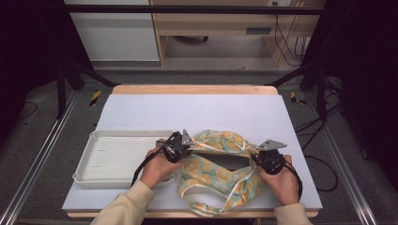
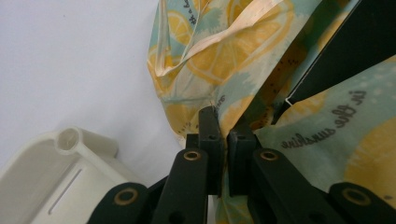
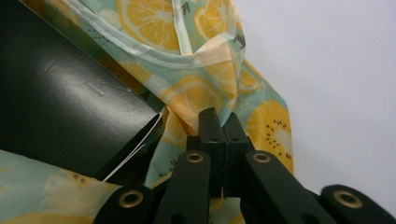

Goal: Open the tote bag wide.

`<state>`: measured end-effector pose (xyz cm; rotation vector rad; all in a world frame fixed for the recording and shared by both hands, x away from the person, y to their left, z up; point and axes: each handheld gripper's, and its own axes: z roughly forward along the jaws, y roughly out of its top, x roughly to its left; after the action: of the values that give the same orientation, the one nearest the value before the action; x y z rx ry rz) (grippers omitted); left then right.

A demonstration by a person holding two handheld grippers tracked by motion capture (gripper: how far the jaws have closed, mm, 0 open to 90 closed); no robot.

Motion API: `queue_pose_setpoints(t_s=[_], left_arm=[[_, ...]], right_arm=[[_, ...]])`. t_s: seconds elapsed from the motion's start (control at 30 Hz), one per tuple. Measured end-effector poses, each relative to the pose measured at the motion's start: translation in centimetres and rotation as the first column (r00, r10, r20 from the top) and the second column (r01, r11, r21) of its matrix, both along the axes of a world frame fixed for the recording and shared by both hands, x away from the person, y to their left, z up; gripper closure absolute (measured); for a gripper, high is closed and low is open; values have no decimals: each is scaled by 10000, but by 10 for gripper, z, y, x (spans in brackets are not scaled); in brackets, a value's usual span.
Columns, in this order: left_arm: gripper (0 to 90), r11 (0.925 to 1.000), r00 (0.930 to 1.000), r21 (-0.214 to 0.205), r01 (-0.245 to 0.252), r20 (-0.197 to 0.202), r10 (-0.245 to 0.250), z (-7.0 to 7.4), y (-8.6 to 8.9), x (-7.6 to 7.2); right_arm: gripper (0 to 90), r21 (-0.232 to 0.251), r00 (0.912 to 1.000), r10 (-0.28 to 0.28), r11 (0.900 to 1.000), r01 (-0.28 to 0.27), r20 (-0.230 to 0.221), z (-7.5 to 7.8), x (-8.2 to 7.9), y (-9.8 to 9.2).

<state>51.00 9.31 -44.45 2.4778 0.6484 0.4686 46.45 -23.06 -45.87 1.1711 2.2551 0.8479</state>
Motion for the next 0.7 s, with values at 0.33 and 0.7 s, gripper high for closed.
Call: queue_pose_setpoints(t_s=[0.33,0.7], left_arm=[[878,9996,9996,281,0,-297,8,-4,-3,2],[890,9980,9987,629,58,-511,-26,-7,-7,4]], right_arm=[[900,-171,9992,-2,9999,-5,-406,-5,3,1],[900,-172,9989,-81,9998,73,-459,-6,3,0]])
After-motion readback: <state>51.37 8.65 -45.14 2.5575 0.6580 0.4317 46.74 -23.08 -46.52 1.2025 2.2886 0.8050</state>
